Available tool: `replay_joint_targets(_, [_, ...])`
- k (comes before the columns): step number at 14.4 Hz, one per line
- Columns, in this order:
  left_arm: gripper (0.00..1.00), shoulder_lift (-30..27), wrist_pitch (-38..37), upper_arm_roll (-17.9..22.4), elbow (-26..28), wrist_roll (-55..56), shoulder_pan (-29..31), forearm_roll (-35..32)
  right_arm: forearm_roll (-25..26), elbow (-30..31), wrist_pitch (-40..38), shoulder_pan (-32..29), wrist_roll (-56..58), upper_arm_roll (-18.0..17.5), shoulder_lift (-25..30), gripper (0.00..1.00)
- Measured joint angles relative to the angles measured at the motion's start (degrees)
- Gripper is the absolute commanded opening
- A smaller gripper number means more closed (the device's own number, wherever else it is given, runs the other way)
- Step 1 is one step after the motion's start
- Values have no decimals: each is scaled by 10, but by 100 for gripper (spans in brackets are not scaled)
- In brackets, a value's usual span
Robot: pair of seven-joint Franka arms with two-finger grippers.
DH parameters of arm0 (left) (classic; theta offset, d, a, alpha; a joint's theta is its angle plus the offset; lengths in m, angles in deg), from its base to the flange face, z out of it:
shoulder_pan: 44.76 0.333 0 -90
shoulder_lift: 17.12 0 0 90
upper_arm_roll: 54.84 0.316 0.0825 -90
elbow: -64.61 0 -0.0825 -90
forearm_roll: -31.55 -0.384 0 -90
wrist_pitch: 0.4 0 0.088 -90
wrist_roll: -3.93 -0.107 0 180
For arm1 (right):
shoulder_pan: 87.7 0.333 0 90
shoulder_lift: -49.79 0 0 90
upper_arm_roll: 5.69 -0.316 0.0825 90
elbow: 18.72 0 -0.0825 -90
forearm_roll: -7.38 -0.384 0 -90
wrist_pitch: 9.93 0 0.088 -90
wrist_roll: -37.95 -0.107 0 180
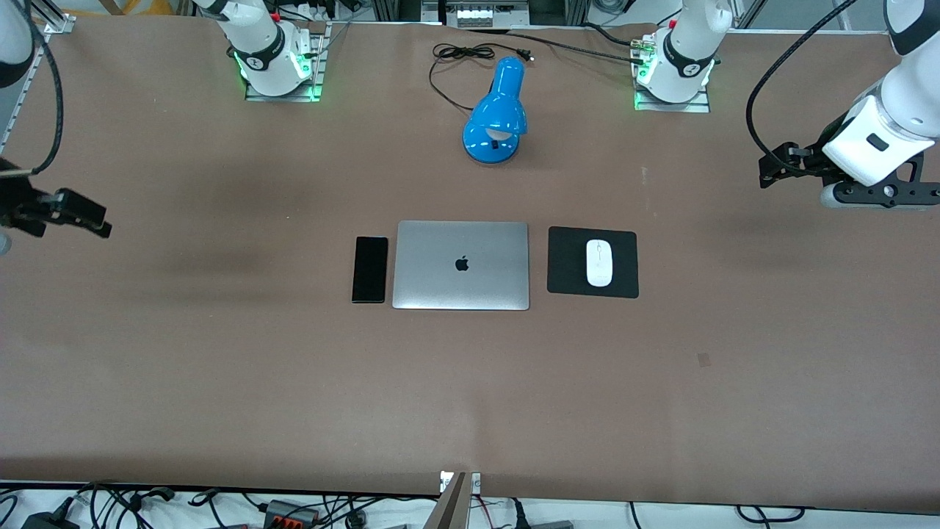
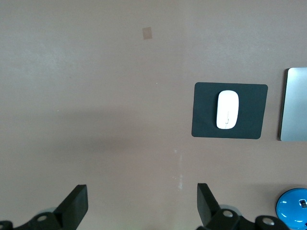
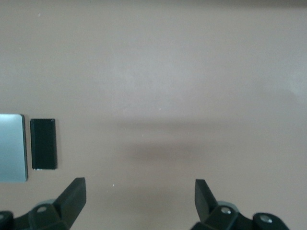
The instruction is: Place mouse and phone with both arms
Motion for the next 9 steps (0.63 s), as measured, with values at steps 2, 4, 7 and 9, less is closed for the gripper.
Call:
replay_joint_targets(2, [100, 0, 1, -1, -3, 0, 0, 0, 0, 43, 7, 0, 0, 0, 33, 100])
replay_joint_targets(4, [100, 0, 1, -10, -9, 0, -1, 0, 0, 62, 11, 0, 1, 0, 50, 100])
replay_joint_targets(7, [100, 3, 1, -13, -12, 0, 0, -1, 0, 74, 15, 0, 1, 1, 53, 100])
replay_joint_targets(9, [100, 6, 1, -13, -15, 0, 0, -1, 0, 84, 16, 0, 2, 3, 53, 100])
